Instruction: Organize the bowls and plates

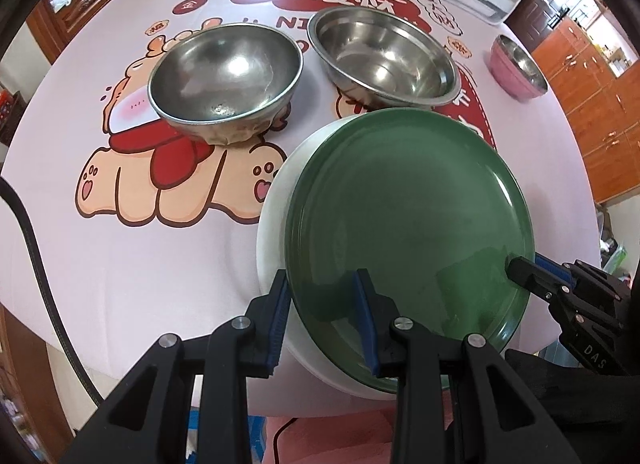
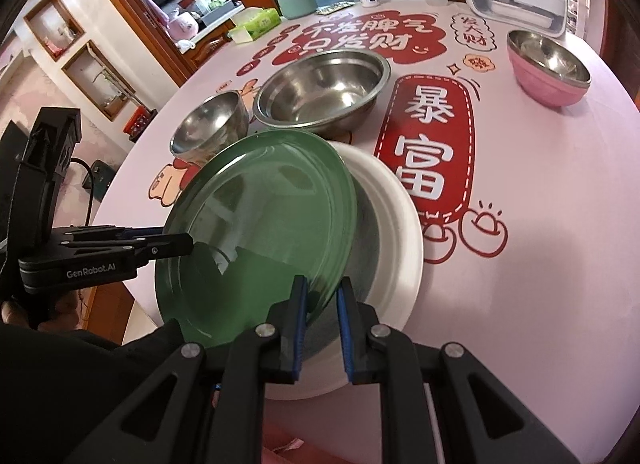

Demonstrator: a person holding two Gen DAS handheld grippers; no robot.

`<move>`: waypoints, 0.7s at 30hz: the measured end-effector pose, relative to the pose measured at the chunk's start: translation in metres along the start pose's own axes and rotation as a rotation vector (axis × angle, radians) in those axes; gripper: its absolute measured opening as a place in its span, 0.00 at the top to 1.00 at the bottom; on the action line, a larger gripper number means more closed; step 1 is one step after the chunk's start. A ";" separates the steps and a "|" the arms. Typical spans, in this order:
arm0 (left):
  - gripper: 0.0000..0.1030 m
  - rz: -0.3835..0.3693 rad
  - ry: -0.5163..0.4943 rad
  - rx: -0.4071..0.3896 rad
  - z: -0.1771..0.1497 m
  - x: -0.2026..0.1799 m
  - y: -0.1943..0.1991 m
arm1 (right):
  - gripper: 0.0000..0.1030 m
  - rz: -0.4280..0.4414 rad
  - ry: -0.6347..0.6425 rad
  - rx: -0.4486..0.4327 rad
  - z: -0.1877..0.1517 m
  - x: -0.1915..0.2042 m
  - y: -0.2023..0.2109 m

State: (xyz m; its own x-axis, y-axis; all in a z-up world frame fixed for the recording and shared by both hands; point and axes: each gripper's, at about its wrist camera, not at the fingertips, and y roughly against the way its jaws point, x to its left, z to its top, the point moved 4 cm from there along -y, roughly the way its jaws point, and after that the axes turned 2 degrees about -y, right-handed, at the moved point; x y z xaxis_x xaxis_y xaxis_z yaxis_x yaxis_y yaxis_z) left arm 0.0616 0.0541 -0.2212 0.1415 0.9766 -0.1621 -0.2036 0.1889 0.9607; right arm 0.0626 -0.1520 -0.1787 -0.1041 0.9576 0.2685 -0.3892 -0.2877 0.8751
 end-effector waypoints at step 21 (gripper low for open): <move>0.71 0.024 -0.044 0.014 0.003 -0.011 -0.005 | 0.78 -0.021 -0.004 0.023 -0.006 -0.004 -0.001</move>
State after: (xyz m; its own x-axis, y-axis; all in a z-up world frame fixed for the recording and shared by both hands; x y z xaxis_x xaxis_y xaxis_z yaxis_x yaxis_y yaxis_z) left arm 0.0639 0.0419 -0.2240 0.1792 0.9754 -0.1288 -0.1935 0.1632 0.9674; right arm 0.0576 -0.1550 -0.1832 -0.0927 0.9636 0.2509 -0.3697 -0.2673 0.8899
